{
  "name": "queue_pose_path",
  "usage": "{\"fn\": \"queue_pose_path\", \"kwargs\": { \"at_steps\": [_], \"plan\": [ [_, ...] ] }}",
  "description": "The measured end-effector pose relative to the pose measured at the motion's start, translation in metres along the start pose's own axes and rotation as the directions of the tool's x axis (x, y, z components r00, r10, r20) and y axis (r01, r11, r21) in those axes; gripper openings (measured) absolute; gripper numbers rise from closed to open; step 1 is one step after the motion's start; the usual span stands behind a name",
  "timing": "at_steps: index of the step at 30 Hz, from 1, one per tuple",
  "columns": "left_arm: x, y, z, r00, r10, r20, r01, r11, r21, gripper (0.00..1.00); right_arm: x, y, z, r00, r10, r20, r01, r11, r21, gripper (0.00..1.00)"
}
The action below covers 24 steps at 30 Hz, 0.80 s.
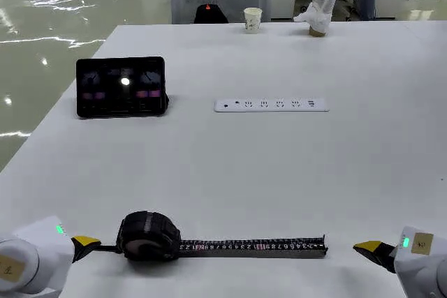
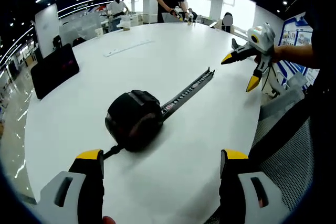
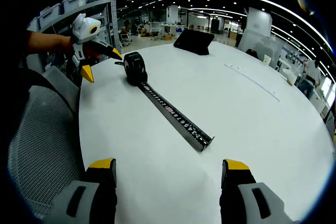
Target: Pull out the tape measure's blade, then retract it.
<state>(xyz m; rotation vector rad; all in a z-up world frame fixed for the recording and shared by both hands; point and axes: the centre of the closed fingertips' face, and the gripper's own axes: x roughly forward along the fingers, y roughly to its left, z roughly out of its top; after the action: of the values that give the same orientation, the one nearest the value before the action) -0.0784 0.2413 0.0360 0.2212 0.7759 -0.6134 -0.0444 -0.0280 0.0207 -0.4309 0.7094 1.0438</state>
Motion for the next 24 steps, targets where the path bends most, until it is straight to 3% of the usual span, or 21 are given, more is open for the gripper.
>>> {"fn": "queue_pose_path", "kwargs": {
  "at_steps": [5, 9, 16, 24],
  "plan": [
    [-0.002, -0.003, 0.003, 0.9989, 0.022, 0.042, -0.021, 1.0, -0.02, 0.96, -0.003, 0.001, 0.005, 0.9987, -0.027, 0.043, 0.027, 0.999, 0.021, 0.9],
    [-0.006, -0.006, 0.005, 0.9965, 0.04, 0.073, -0.036, 0.997, -0.067, 0.97, -0.005, 0.004, 0.004, 0.9976, -0.04, 0.057, 0.039, 0.999, 0.029, 0.94],
    [-0.014, -0.011, 0.015, 0.9824, 0.113, 0.149, -0.102, 0.992, -0.08, 0.99, -0.01, 0.012, 0.009, 0.9939, -0.059, 0.093, 0.054, 0.997, 0.061, 0.99],
    [-0.017, -0.017, 0.014, 0.9822, 0.119, 0.145, -0.106, 0.99, -0.098, 0.99, -0.015, 0.02, 0.018, 0.9898, -0.071, 0.124, 0.06, 0.994, 0.089, 0.99]
  ]
}}
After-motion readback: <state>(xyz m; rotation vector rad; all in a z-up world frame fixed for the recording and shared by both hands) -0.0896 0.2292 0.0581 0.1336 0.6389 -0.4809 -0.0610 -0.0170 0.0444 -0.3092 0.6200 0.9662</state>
